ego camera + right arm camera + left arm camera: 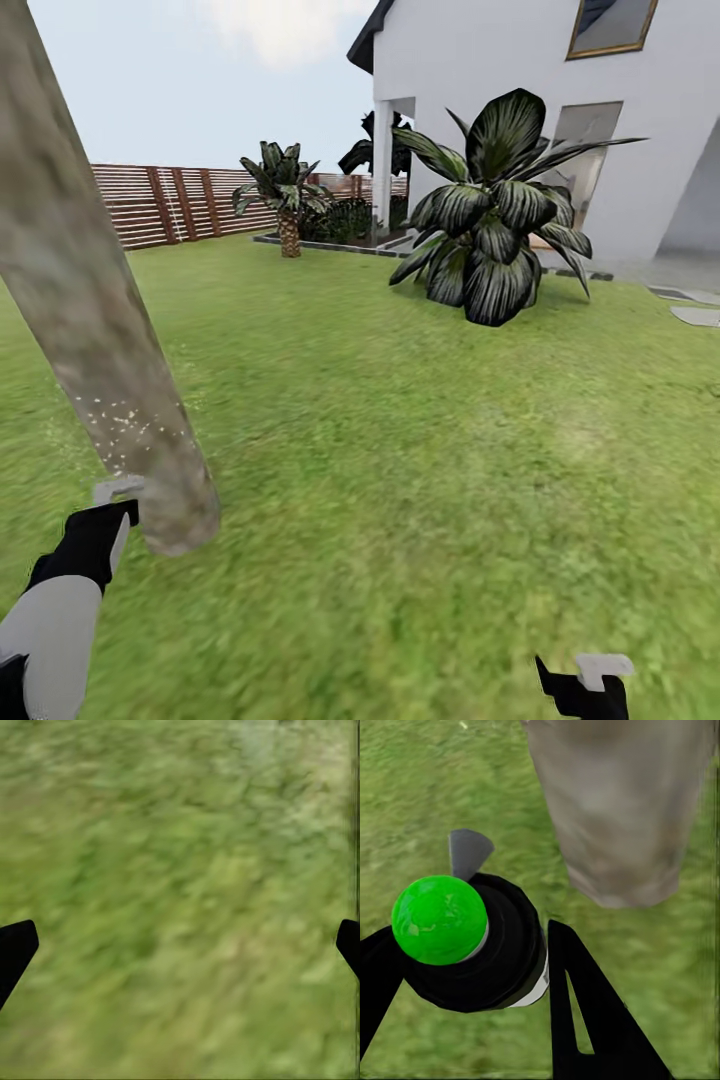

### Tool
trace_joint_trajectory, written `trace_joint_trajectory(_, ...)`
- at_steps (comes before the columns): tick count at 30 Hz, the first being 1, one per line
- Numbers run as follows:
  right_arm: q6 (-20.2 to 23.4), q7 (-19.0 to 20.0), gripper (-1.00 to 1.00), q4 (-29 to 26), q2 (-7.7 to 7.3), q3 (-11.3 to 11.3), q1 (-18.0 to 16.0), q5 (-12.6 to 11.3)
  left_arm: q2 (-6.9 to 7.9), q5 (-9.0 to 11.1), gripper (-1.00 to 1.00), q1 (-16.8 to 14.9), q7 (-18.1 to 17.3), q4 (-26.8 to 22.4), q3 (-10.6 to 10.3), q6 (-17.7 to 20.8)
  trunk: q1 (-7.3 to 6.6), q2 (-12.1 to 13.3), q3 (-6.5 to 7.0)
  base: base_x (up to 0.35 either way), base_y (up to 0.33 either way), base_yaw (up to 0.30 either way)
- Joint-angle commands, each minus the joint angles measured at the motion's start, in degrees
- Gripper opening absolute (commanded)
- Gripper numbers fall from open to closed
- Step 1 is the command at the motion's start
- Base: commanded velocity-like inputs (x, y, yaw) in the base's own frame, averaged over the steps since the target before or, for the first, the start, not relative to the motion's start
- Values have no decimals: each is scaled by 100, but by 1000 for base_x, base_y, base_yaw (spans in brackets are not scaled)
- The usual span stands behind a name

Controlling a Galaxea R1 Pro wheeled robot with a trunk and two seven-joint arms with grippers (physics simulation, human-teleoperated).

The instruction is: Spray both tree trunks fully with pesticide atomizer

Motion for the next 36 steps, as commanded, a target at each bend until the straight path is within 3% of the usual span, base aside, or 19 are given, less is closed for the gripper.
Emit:
trace_joint_trajectory(1, -24, 47, 100, 2, 1, -48, -7, 21, 0, -39, -100, -6, 4, 102, 7, 18, -1, -3, -5, 0, -272, 1)
trace_joint_trajectory(7, -24, 47, 100, 2, 1, -48, -7, 22, -7, -24, -100, -6, 218, 154, -8, 14, -1, -3, -5, 0, -273, 0)
trace_joint_trajectory(25, -24, 45, 100, 2, 1, -48, -7, 18, -3, -31, -100, -6, 244, 107, 4, 23, -1, -3, -5, 143, -247, 4)
trace_joint_trajectory(36, -24, 47, 100, 2, 1, -48, -7, 22, 65, -29, -100, 188, 244, 86, 14, 32, -1, -3, -5, 123, -248, 256)
